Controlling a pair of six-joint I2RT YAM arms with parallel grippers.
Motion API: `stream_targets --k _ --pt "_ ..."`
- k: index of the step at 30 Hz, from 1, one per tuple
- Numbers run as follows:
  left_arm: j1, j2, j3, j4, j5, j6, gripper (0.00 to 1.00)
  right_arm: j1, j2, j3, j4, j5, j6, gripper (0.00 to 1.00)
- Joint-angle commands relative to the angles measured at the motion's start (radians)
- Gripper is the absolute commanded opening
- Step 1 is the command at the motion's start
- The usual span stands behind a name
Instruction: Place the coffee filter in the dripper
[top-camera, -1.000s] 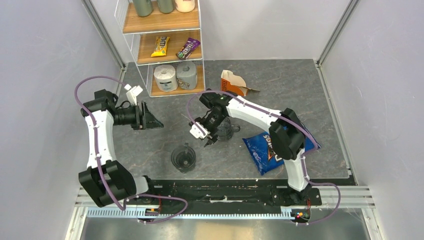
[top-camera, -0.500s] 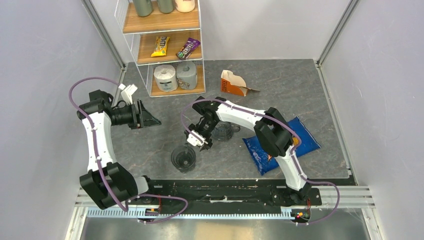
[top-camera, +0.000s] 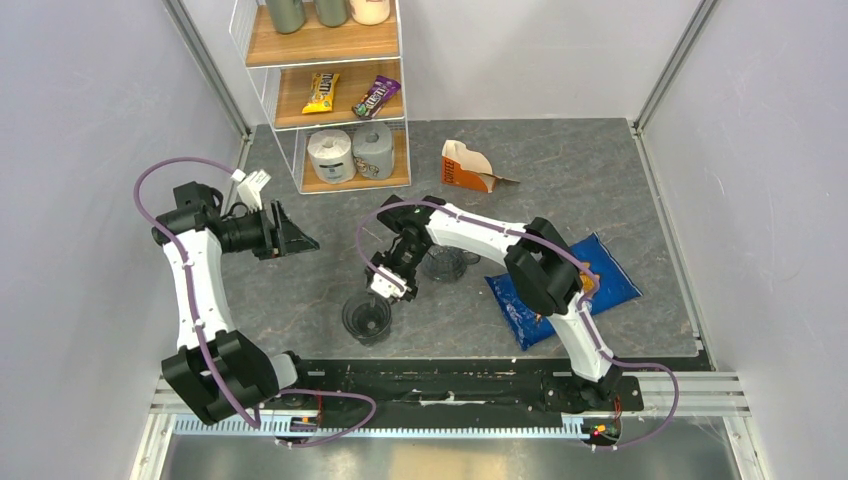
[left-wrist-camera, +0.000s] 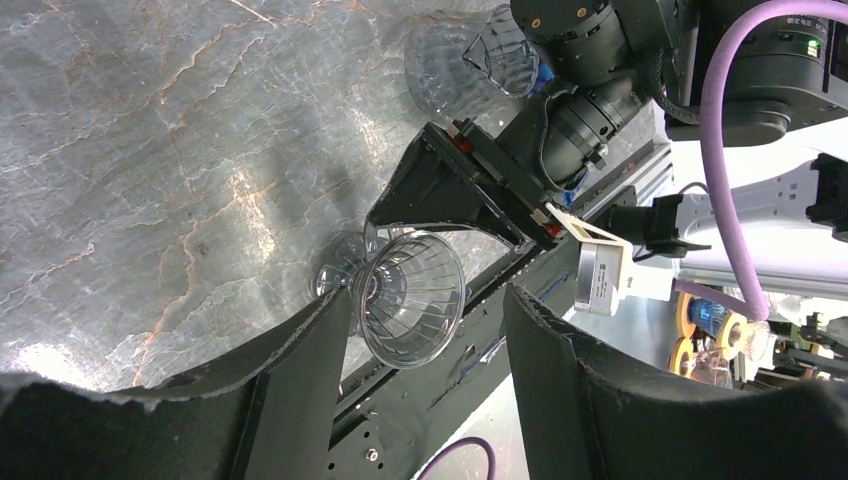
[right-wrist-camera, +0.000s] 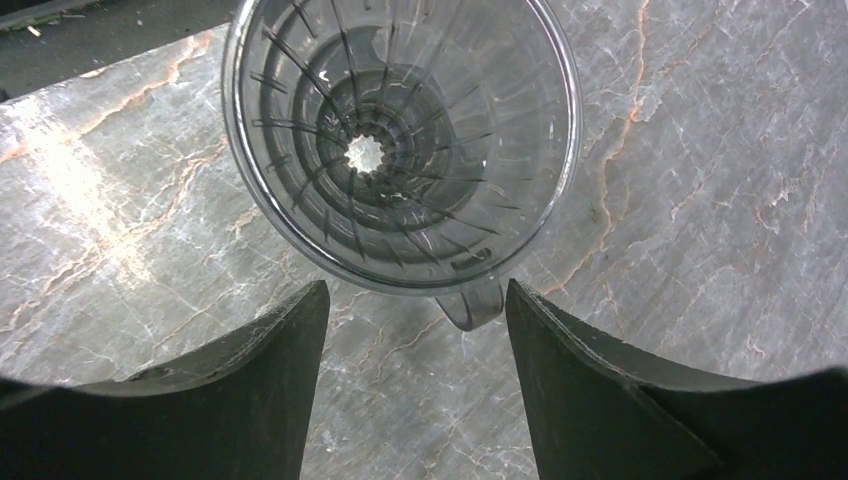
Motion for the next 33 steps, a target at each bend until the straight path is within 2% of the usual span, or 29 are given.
stream_targets --k 1,5,13,20,28,33 --pt "0.009 0.001 0.005 0.023 0.002 -0.018 0.65 0.007 -0.03 -0.009 -0.05 -0.038 -0.054 0.71" --pt "0.009 0.003 0.01 0.022 0.001 -0.012 0.65 0.007 -0.055 -0.034 -0.073 -0.037 -0.054 0.65" --pt "0.009 0.016 0.008 0.018 0.006 0.0 0.64 0.008 -0.095 -0.067 -0.063 -0.054 0.059 0.56" --pt "0.009 0.027 0.007 0.018 0.016 0.006 0.64 0.014 -0.143 -0.158 0.159 -0.041 0.359 0.51" --pt "0.009 0.038 0.015 0.017 0.02 0.01 0.63 0.03 -0.164 -0.214 0.253 -0.01 0.477 0.47" --pt "0.009 0.034 0.012 0.018 0.02 0.014 0.63 0.036 -0.199 -0.268 0.344 0.017 0.573 0.37"
